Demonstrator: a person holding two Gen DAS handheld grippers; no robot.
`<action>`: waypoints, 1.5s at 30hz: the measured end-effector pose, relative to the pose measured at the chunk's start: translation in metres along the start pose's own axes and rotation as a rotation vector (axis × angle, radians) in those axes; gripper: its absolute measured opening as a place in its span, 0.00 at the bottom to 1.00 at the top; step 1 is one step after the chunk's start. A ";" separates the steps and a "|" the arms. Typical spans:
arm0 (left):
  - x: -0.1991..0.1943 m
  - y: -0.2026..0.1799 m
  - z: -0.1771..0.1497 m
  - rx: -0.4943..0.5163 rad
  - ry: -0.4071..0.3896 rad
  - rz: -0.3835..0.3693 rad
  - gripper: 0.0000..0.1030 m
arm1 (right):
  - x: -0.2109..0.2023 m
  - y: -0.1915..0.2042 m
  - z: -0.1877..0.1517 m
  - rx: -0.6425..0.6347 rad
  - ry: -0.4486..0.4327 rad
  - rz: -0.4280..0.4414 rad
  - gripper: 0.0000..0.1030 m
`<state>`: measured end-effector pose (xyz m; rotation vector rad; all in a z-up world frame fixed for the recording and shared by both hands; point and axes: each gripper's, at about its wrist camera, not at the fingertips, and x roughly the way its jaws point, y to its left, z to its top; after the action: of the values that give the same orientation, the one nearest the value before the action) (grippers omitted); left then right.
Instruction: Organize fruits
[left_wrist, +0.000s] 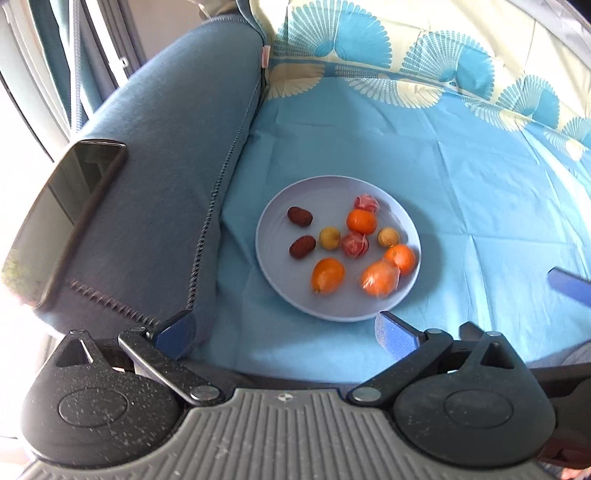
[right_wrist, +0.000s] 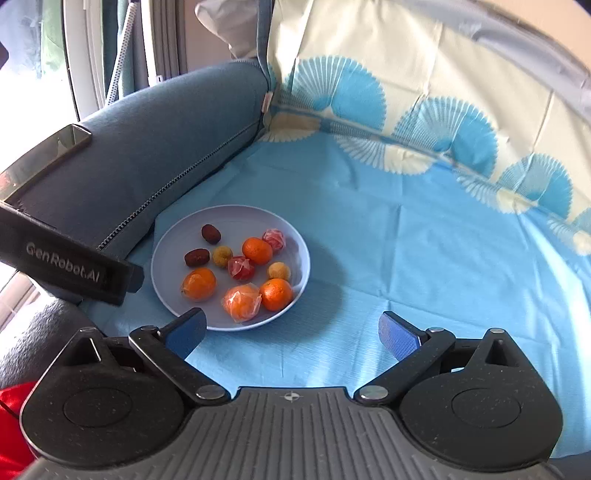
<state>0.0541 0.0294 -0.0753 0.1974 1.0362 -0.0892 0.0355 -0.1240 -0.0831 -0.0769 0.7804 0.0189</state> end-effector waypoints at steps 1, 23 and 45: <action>-0.004 -0.001 -0.004 0.001 -0.001 0.010 1.00 | -0.005 0.001 -0.002 -0.008 -0.006 -0.006 0.97; -0.052 -0.012 -0.020 -0.003 -0.082 0.014 1.00 | -0.069 -0.007 -0.019 0.026 -0.106 -0.061 0.97; -0.052 -0.013 -0.019 0.000 -0.078 0.042 1.00 | -0.069 -0.005 -0.018 0.006 -0.108 -0.044 0.97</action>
<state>0.0097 0.0200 -0.0409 0.2140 0.9543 -0.0588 -0.0260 -0.1295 -0.0466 -0.0869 0.6706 -0.0203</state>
